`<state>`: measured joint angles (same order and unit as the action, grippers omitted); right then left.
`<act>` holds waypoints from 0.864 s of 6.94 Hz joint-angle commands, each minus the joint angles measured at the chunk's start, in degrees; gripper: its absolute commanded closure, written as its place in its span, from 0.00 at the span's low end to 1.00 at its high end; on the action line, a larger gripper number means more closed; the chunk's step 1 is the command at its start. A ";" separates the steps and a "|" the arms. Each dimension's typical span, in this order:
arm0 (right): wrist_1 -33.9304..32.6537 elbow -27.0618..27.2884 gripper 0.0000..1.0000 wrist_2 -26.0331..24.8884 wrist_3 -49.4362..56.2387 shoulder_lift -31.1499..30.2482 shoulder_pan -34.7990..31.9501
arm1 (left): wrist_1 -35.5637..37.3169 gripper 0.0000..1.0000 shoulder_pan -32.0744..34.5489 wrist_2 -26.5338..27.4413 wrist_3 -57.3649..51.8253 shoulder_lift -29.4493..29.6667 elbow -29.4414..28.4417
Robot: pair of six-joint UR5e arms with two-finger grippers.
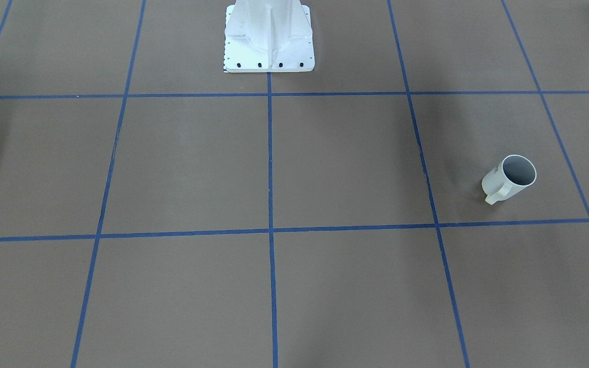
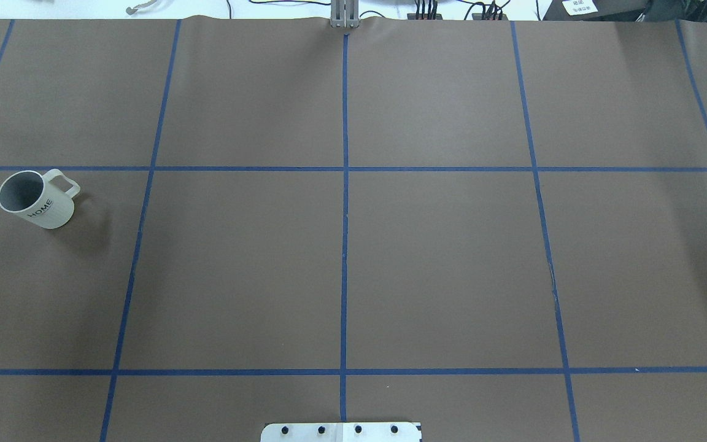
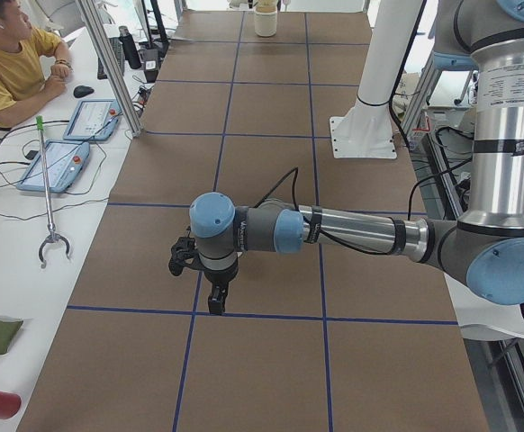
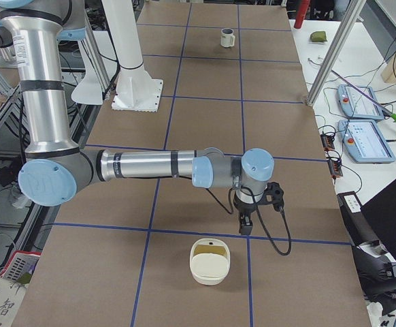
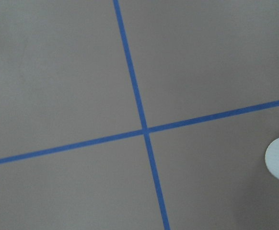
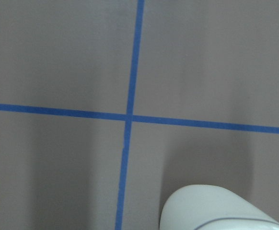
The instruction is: Left arm hands cup to right arm to dump lemon
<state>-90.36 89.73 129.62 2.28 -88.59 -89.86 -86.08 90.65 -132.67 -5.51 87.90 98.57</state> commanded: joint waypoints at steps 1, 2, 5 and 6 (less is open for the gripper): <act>2.37 5.50 0.00 -0.16 -0.17 -6.92 -1.63 | -0.67 0.00 0.15 -0.48 0.59 -0.45 -0.05; 2.38 5.36 0.00 -0.68 -0.17 -7.47 -1.63 | -0.67 0.00 0.15 -0.48 0.59 -0.37 -0.22; 2.55 5.45 0.00 -1.03 -0.17 -7.30 -1.63 | -0.75 0.00 0.23 0.22 0.50 -1.50 -0.05; 2.55 5.45 0.00 -0.95 -0.08 -7.39 -1.63 | -0.75 0.00 0.23 0.31 0.24 -1.68 0.04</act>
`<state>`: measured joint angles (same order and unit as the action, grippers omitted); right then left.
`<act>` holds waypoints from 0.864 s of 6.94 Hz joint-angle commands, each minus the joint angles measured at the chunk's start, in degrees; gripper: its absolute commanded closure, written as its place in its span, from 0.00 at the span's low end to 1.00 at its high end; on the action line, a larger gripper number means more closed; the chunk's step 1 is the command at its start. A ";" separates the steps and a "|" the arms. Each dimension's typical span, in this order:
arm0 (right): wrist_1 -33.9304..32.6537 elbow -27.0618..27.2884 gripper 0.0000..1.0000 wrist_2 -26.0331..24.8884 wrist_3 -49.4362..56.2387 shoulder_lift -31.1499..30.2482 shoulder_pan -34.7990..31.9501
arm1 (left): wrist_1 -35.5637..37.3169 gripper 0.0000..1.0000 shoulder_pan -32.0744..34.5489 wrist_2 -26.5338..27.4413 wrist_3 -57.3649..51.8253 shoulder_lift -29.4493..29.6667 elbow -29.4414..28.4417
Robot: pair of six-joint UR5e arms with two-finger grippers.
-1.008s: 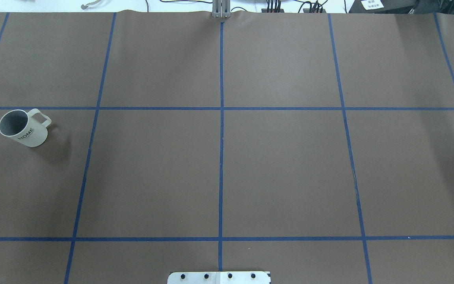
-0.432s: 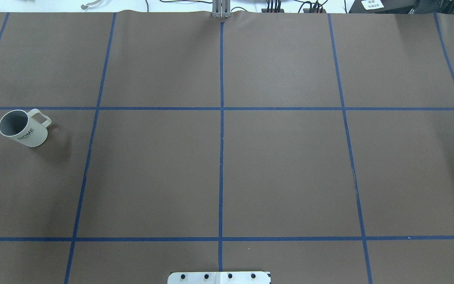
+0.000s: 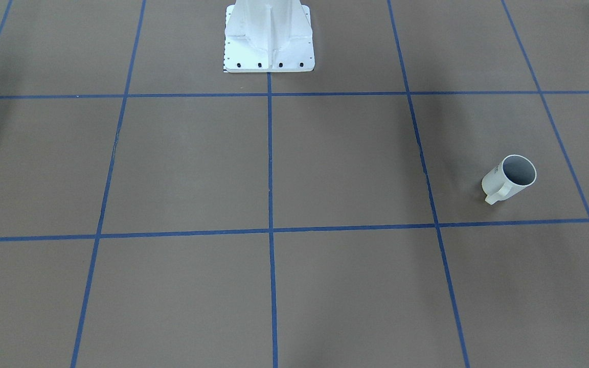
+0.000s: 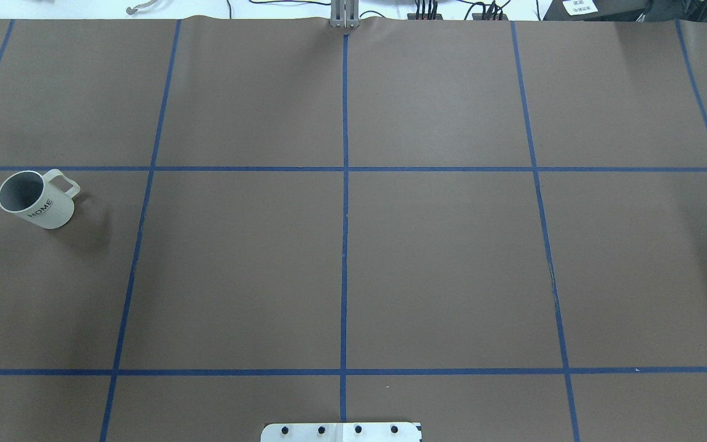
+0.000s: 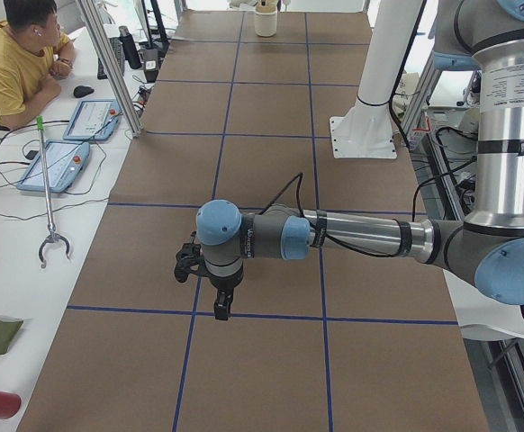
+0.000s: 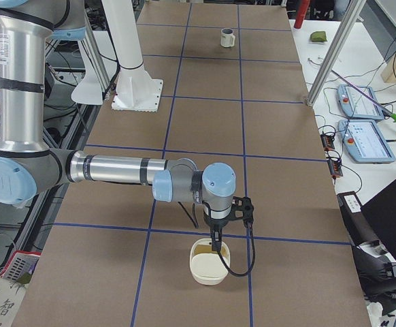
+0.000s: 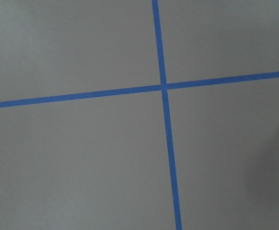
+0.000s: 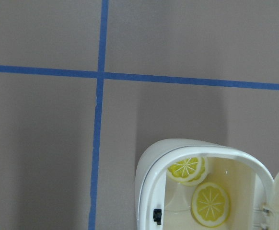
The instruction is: Left arm hands cup to right arm to dump lemon
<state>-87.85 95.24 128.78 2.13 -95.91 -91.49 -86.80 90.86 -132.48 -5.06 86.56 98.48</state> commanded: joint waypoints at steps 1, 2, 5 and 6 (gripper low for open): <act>0.05 -0.14 0.00 -0.19 0.07 -0.07 0.08 | -0.03 0.00 -0.07 0.21 -0.04 -0.34 0.14; 0.14 -0.32 0.00 -0.28 -0.02 -0.07 0.08 | -0.03 0.00 -0.07 0.21 -0.04 -0.34 -0.13; 0.23 -0.84 0.00 -0.37 -0.19 -0.24 0.08 | -0.03 0.00 -0.07 0.21 -0.04 -1.48 0.49; 0.23 -0.93 0.00 -0.37 -0.19 -0.24 0.08 | -0.03 0.00 -0.07 0.21 -0.04 -1.49 0.49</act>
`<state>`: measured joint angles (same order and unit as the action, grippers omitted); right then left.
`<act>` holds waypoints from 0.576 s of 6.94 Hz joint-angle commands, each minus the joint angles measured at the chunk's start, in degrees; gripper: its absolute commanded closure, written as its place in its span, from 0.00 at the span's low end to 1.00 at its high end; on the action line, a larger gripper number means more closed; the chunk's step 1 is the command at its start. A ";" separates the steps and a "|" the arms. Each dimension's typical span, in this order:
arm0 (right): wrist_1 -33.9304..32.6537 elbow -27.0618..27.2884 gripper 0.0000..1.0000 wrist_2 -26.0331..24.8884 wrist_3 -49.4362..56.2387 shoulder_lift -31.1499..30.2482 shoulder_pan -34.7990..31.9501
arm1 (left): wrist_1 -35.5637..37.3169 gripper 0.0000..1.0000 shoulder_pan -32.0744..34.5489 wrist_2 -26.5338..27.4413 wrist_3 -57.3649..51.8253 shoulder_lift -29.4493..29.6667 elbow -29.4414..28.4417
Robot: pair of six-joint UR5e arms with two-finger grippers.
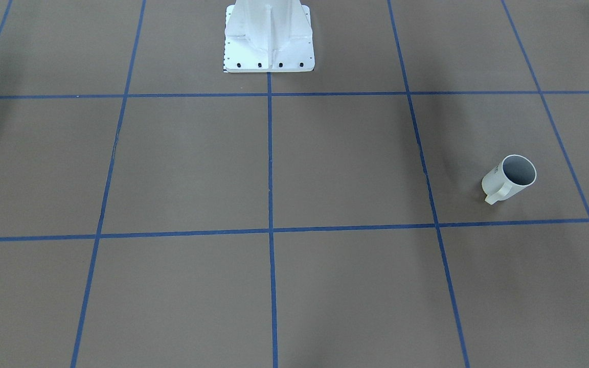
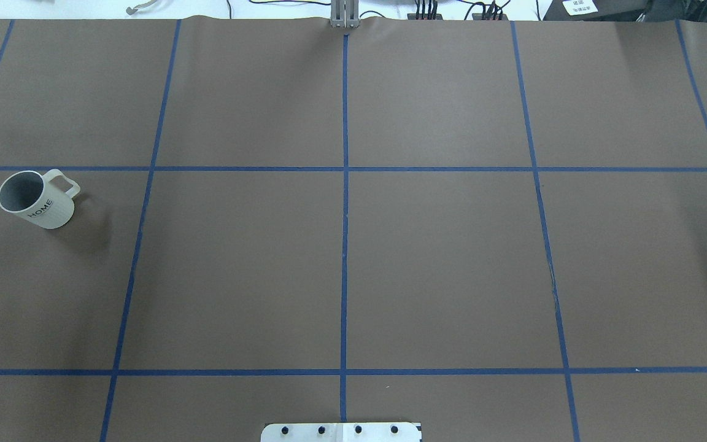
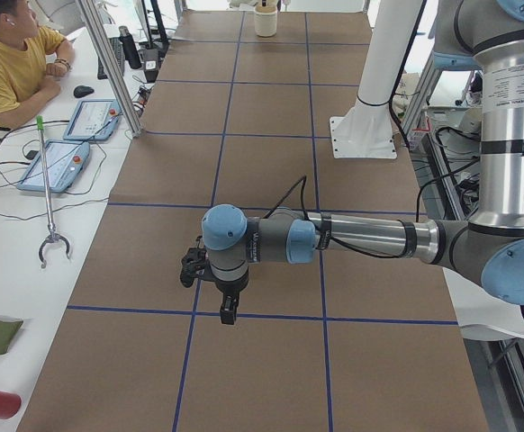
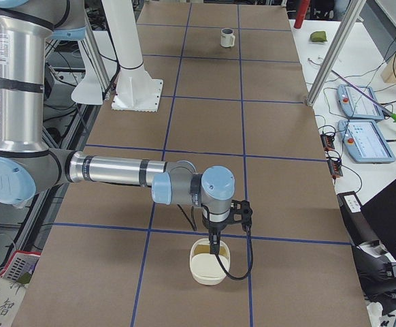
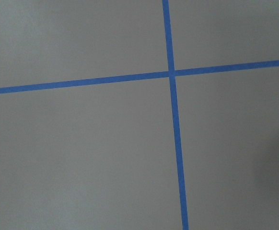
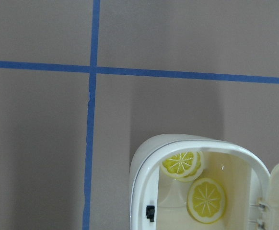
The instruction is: Left arm hands cup to right arm to dump lemon
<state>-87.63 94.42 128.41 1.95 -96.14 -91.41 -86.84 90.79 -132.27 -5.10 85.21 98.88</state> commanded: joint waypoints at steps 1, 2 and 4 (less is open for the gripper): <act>0.01 -0.11 0.00 0.08 -0.10 -0.01 0.00 | 0.00 0.00 0.00 0.00 0.00 -0.13 0.09; 0.09 -0.11 0.00 0.08 0.07 -0.01 0.09 | 0.00 0.00 0.00 0.00 0.00 -0.13 0.09; 0.01 -0.20 0.00 0.08 0.16 -0.01 0.09 | 0.00 0.00 0.00 -0.09 0.09 -0.21 0.09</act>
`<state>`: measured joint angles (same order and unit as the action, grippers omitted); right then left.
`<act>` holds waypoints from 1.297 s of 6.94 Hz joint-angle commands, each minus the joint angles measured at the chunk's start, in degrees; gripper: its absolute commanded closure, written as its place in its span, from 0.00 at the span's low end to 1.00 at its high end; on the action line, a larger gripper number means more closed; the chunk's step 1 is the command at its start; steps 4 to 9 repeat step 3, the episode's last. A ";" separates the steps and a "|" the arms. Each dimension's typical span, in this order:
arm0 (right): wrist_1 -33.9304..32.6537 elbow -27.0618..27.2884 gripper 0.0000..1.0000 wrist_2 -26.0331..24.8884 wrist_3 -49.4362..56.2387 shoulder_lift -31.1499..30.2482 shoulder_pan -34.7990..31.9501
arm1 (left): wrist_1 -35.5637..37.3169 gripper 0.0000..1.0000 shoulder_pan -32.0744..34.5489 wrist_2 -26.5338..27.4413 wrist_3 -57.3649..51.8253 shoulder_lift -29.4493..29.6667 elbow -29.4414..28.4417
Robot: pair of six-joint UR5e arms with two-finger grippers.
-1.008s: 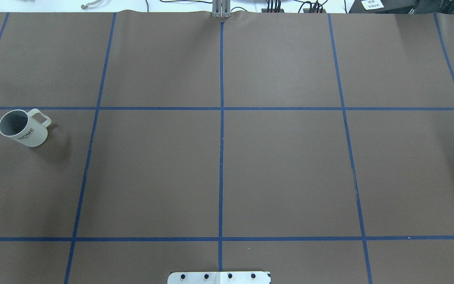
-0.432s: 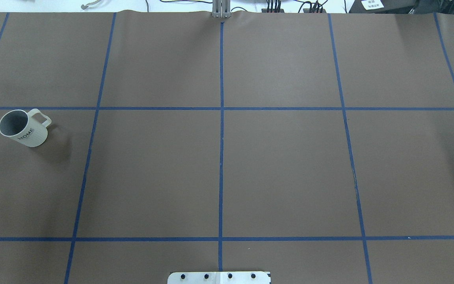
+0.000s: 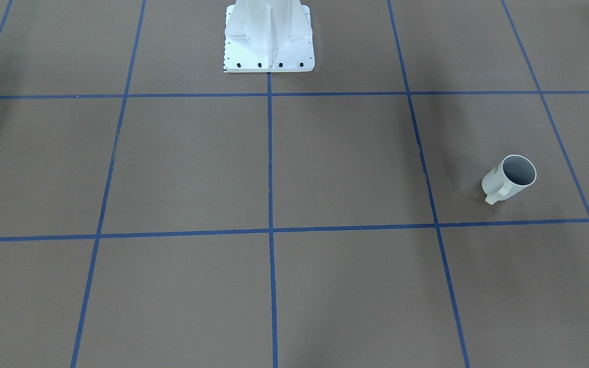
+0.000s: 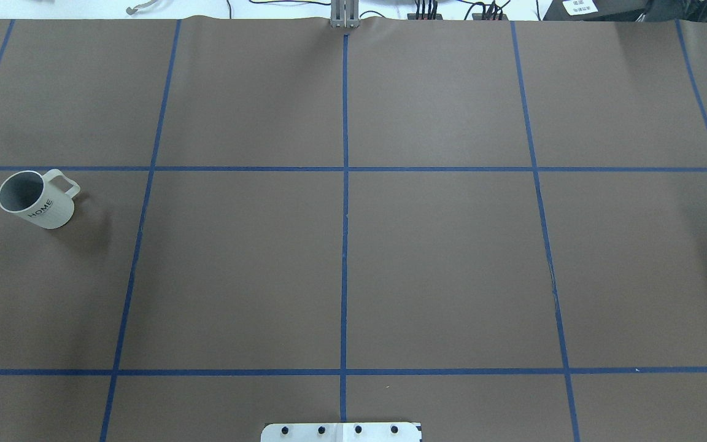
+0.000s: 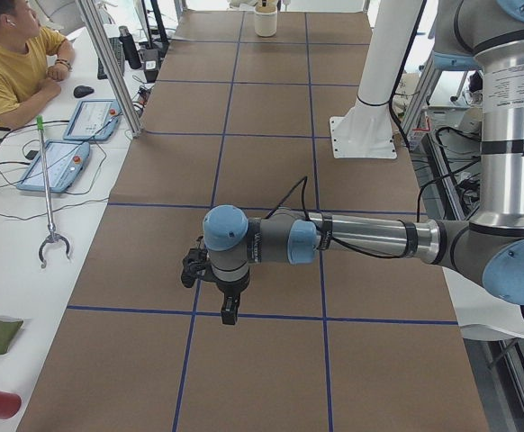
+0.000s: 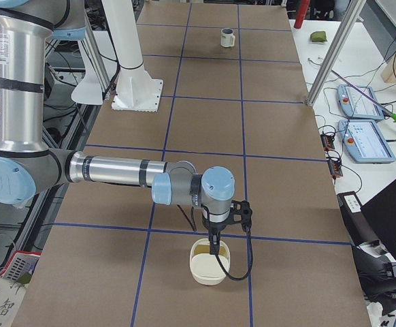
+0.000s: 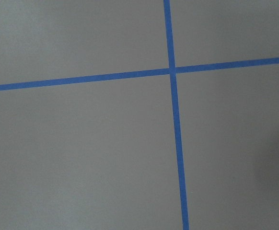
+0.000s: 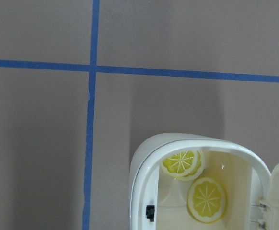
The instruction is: Left arm hands cup to right arm to dump lemon
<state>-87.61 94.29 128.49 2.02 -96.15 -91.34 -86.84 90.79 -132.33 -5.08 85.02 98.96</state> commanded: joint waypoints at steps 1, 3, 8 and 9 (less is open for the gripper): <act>0.07 -0.07 0.00 0.00 0.09 0.00 0.02 | 0.00 0.00 0.00 -0.03 0.07 -0.03 0.00; 0.07 0.02 0.00 0.09 0.09 0.00 0.02 | 0.00 0.00 0.00 0.06 0.07 -0.29 0.26; 0.07 0.02 0.00 0.09 0.09 0.00 0.02 | 0.00 0.00 0.00 0.06 0.07 -0.29 0.26; 0.07 0.02 0.00 0.09 0.09 0.00 0.02 | 0.00 0.00 0.00 0.06 0.07 -0.29 0.26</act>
